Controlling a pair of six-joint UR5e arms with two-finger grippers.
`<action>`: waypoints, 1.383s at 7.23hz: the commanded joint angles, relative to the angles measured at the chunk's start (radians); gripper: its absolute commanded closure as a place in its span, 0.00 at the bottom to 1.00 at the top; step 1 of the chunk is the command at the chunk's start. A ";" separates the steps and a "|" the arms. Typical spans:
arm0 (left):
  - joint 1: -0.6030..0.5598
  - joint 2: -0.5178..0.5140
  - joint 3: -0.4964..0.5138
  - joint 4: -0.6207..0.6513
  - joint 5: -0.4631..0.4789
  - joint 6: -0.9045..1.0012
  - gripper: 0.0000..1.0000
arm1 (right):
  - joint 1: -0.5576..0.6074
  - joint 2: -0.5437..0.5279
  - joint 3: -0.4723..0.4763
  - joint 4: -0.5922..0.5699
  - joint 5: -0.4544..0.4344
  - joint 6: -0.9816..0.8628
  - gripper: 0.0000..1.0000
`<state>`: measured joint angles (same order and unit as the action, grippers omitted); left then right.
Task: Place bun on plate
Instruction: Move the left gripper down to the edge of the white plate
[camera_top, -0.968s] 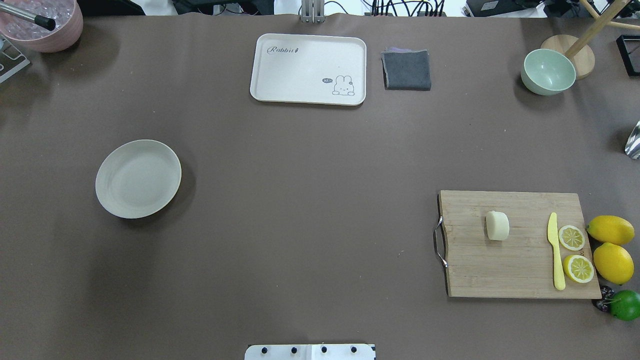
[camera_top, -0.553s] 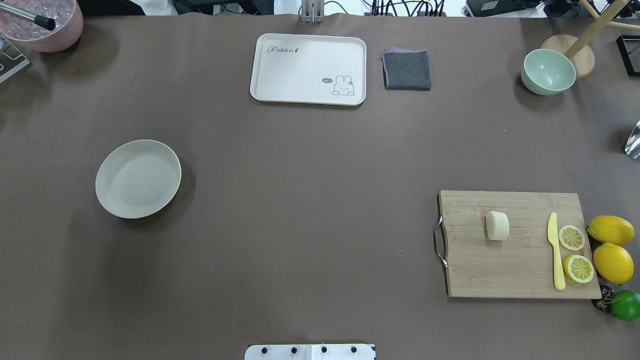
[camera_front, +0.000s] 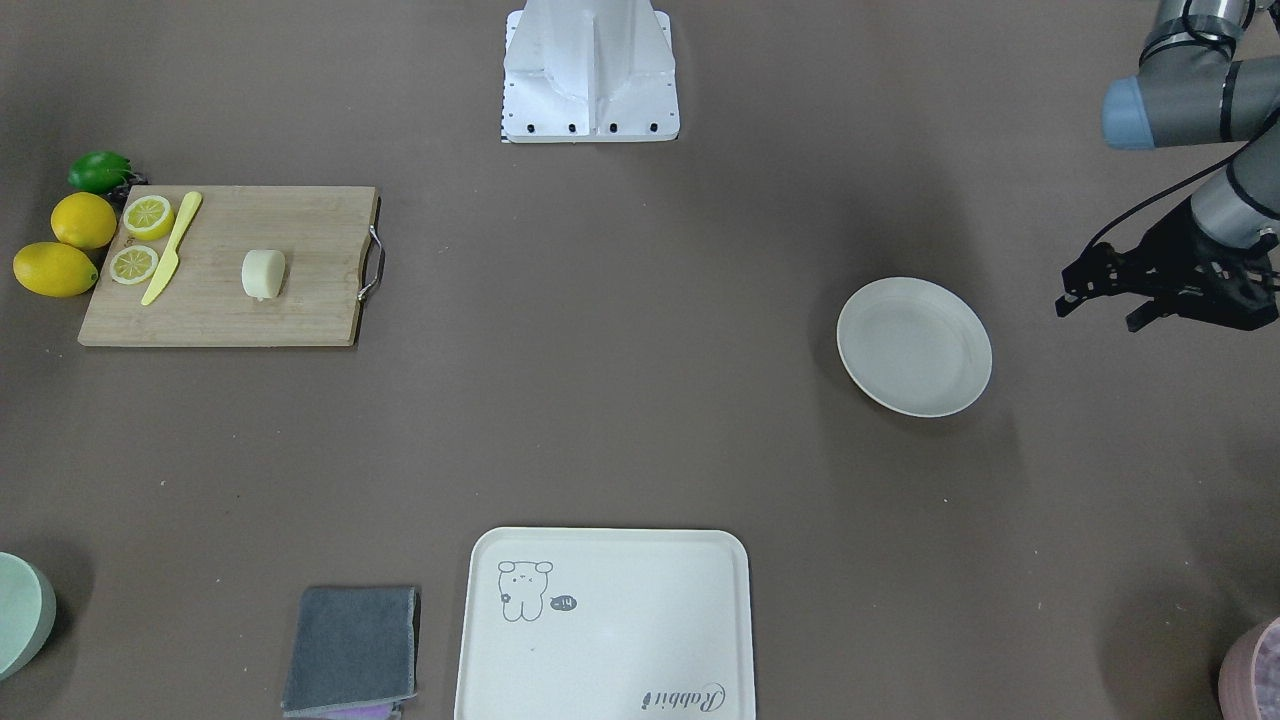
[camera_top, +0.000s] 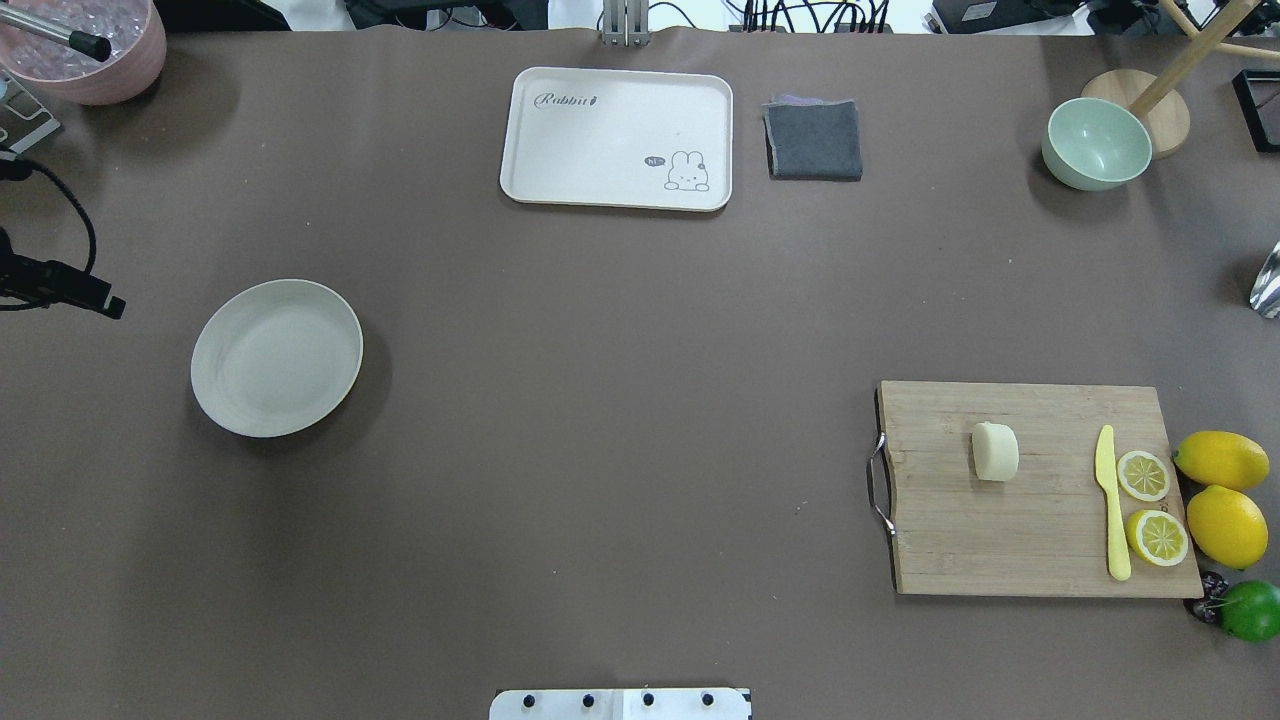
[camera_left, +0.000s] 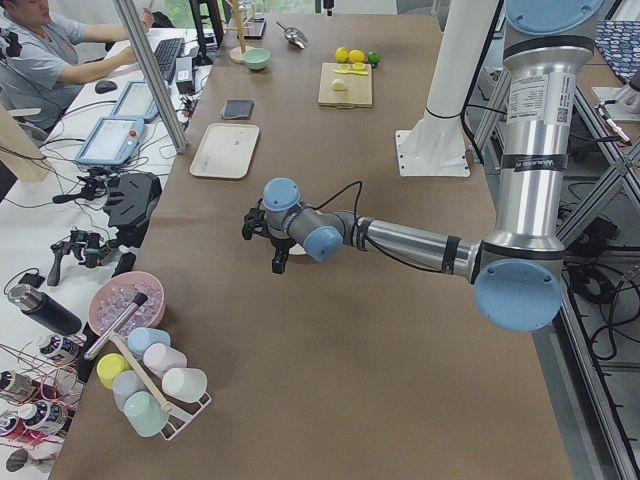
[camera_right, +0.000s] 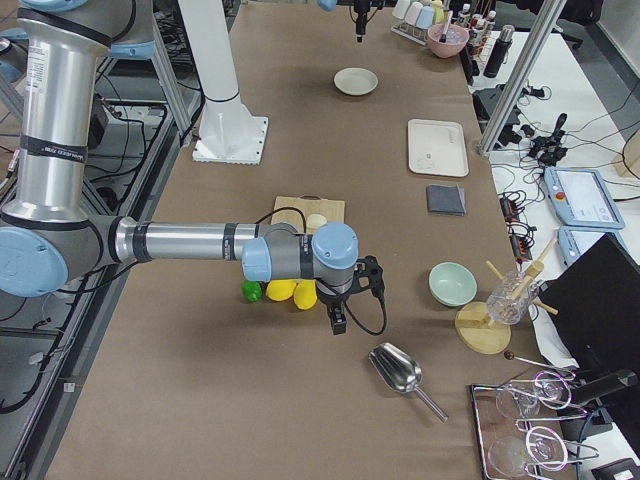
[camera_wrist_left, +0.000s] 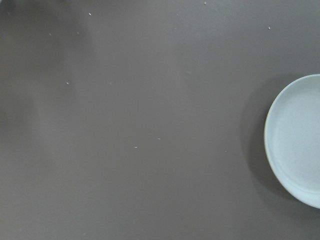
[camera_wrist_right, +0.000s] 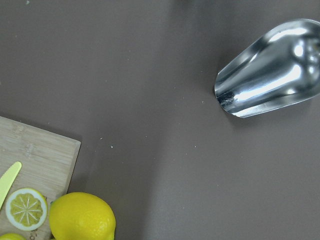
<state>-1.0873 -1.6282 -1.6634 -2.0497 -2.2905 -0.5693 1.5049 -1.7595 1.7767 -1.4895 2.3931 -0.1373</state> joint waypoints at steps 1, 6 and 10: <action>0.059 -0.093 0.083 -0.009 0.014 -0.020 0.09 | 0.000 0.002 0.000 0.000 0.001 -0.001 0.00; 0.133 -0.120 0.139 -0.033 0.014 -0.099 0.33 | -0.003 0.008 0.001 -0.001 0.003 0.004 0.00; 0.147 -0.116 0.155 -0.033 0.014 -0.101 0.48 | -0.011 0.009 0.001 -0.001 0.003 0.005 0.00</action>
<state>-0.9460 -1.7458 -1.5139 -2.0831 -2.2764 -0.6701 1.4961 -1.7514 1.7774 -1.4910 2.3966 -0.1331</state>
